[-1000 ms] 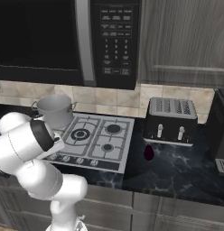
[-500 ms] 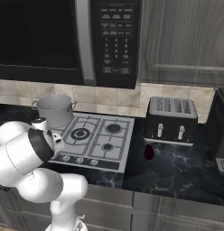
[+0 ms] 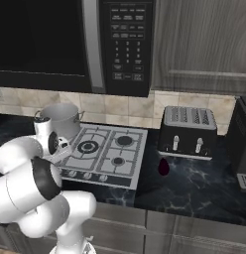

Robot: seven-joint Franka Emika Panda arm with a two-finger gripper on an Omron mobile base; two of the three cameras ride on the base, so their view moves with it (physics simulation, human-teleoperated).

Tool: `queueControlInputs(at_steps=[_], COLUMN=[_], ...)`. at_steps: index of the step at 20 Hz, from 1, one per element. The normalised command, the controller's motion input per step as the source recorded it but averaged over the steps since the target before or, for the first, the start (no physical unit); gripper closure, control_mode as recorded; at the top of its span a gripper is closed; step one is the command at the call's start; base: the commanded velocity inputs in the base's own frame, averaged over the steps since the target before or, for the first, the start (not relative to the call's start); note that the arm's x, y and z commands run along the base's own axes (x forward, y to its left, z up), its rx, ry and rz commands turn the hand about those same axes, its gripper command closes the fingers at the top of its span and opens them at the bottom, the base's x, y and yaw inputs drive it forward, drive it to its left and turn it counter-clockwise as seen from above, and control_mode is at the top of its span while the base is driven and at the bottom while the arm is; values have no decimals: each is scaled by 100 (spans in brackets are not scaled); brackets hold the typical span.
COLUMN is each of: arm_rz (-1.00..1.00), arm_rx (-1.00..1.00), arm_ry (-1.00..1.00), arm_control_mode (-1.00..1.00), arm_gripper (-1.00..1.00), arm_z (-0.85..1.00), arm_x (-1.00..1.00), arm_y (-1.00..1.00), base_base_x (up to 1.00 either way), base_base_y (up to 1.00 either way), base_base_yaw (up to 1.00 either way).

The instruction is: Turn on the burner for the pot on the stove. Wait thirty seconds for the pot to heat up. Then add the eggplant to the pot.

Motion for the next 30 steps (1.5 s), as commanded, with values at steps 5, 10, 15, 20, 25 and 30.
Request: queueControlInputs(at_steps=[5, 10, 15, 20, 25, 30], arm_rz=[0, 0, 0, -8, -18, -22], arm_rx=[0, 1, 0, 0, 0, 0], arm_ry=[-3, -13, -22, -39, -27, -7], arm_control_mode=[-100, -100, -100, -100, -100, -100], arm_gripper=[100, 100, 100, 100, 100, 100], arm_z=[100, 59, 25, 3, 25, 53], arm_x=[-1, -21, -33, -50, -39, -22], arm_y=[-12, -10, -7, -1, -5, 0], base_base_x=[0, 0, 0, 0, 0, 0], base_base_y=[0, 0, 0, 0, 0, 0], base_base_yaw=[0, 0, 0, 0, 0, 0])
